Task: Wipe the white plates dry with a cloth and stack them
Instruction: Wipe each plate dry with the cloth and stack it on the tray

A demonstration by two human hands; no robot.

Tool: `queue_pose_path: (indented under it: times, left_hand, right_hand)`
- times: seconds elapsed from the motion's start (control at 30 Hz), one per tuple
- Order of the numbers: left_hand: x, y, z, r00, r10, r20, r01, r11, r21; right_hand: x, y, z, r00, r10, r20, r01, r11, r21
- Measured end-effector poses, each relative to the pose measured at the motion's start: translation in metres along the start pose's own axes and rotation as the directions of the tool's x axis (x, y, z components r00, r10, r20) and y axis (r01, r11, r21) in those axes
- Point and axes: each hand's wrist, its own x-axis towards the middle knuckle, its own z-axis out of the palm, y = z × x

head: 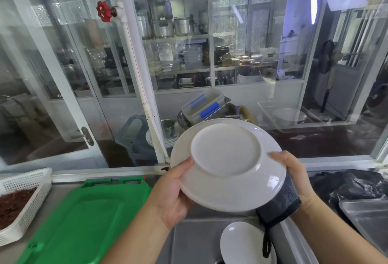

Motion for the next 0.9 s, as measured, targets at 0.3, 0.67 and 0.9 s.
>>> queue_pose_path:
  times: [0.3,0.67,0.9]
  left_hand:
    - [-0.002,0.010,-0.017,0.988,0.150,-0.033,-0.150,0.989,-0.009]
    - [-0.008,0.000,-0.004,0.986,0.165,0.021,-0.166,0.969,0.185]
    - [-0.014,-0.002,0.002,0.959,0.252,0.131,-0.278,0.926,0.255]
  right_hand:
    - [0.005,-0.008,-0.001,0.877,0.004,-0.481,-0.075,0.989,-0.128]
    - [0.019,-0.029,0.082,0.775,-0.537,0.333,0.449,0.098,-0.888]
    - [0.018,-0.003,0.124,0.654,-0.192,0.732,0.536,-0.565,-0.627]
